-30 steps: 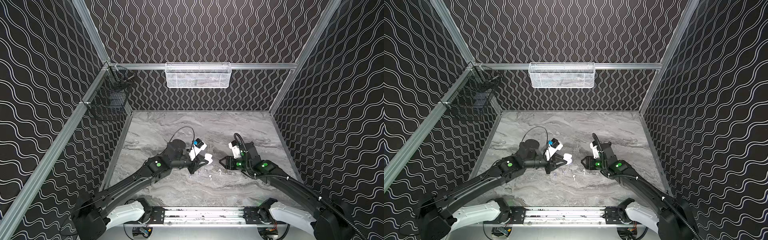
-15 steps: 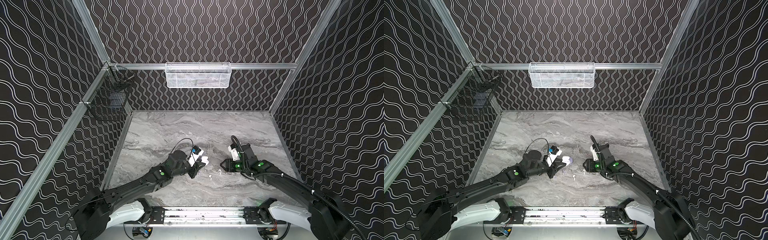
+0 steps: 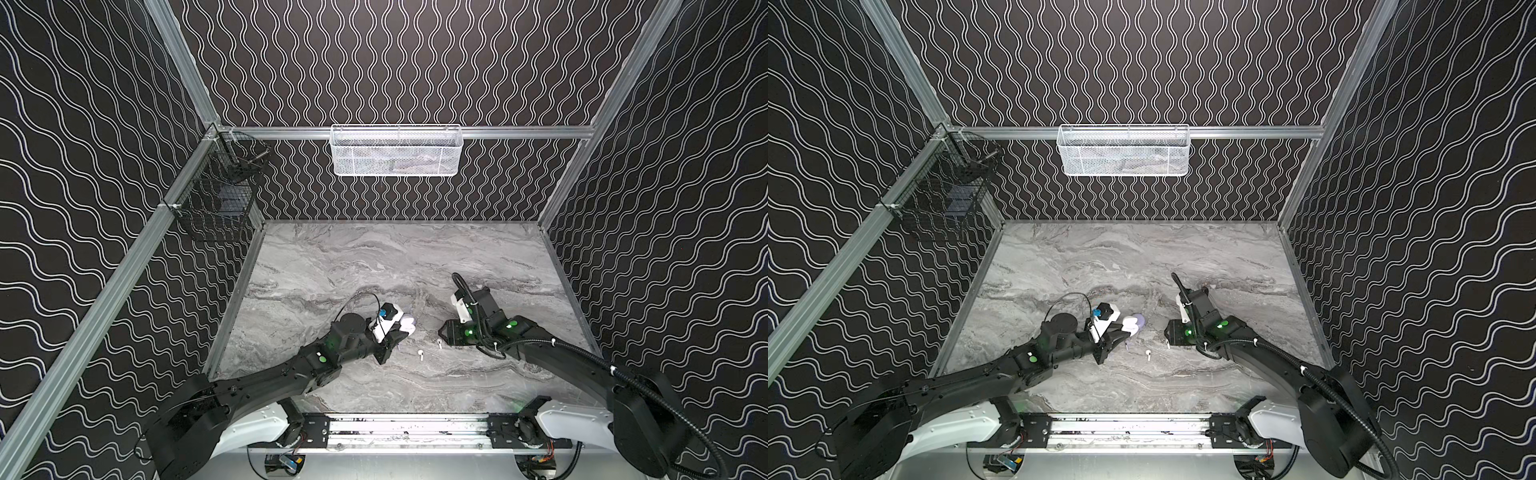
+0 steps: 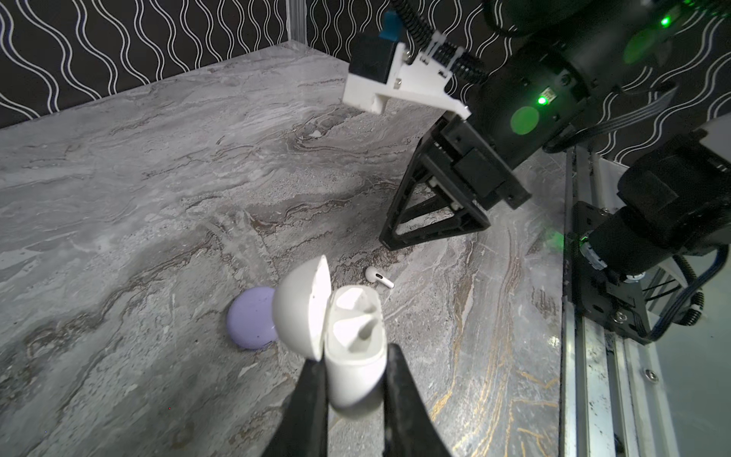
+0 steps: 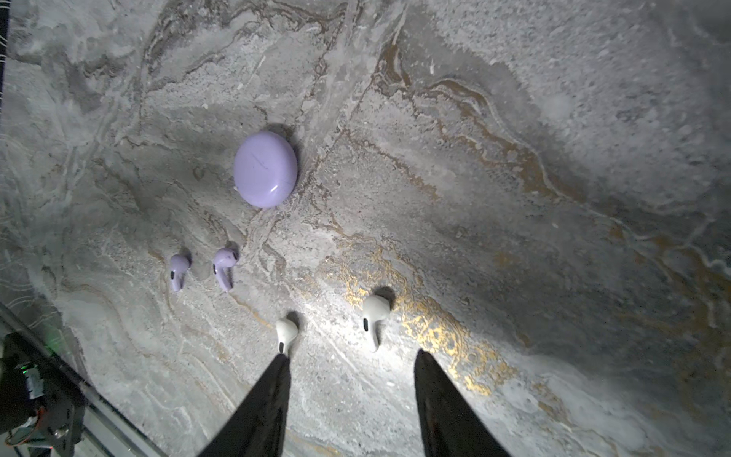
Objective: Insert the wireless bluetooth earbuds into the charging case
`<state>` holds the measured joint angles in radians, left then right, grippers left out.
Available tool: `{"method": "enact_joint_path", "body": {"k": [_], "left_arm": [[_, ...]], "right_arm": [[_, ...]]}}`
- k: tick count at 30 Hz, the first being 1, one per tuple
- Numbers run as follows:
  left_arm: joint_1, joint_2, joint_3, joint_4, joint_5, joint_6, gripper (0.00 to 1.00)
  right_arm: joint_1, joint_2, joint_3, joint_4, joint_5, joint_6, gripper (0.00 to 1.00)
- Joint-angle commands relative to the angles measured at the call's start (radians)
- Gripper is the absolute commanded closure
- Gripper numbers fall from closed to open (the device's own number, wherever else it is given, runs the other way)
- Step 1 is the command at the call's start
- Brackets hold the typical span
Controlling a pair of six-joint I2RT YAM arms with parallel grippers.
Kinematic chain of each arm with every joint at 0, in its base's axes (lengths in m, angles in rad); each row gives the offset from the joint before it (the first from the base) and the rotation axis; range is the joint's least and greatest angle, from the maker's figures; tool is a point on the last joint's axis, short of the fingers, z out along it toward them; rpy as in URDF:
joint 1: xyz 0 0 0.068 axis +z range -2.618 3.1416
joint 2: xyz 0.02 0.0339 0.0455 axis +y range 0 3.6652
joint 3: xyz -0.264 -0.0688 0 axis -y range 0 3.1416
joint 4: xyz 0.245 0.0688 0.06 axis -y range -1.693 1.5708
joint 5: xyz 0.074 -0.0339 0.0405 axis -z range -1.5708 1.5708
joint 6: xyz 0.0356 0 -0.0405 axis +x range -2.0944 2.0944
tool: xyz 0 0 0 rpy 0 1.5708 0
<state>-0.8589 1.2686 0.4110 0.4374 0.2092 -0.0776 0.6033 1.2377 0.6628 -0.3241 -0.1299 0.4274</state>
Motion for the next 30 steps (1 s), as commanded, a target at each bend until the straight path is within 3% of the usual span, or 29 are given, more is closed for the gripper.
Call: {"method": "enact_joint_path", "body": {"k": [1, 6, 13, 19, 24, 30], "left_arm": [[-0.002, 0.016, -0.018, 0.115, 0.029, 0.030, 1.00], [-0.002, 0.044, -0.040, 0.185, 0.064, 0.023, 1.00], [-0.002, -0.047, -0.077, 0.162, -0.031, 0.017, 1.00], [-0.003, -0.045, -0.072, 0.155, -0.013, 0.013, 1.00], [-0.009, -0.061, -0.082, 0.135, -0.079, 0.019, 1.00], [-0.014, -0.064, -0.087, 0.140, -0.076, 0.013, 1.00]], "right_arm": [[0.018, 0.024, 0.026, -0.019, 0.056, 0.017, 0.47], [0.029, 0.051, 0.057, -0.041, 0.087, 0.023, 0.47], [0.044, 0.092, 0.077, -0.039, 0.103, 0.045, 0.48], [0.079, 0.143, 0.122, -0.059, 0.146, 0.066, 0.48], [0.095, 0.183, 0.127, -0.061, 0.164, 0.088, 0.49], [0.141, 0.244, 0.146, -0.077, 0.211, 0.124, 0.49]]}}
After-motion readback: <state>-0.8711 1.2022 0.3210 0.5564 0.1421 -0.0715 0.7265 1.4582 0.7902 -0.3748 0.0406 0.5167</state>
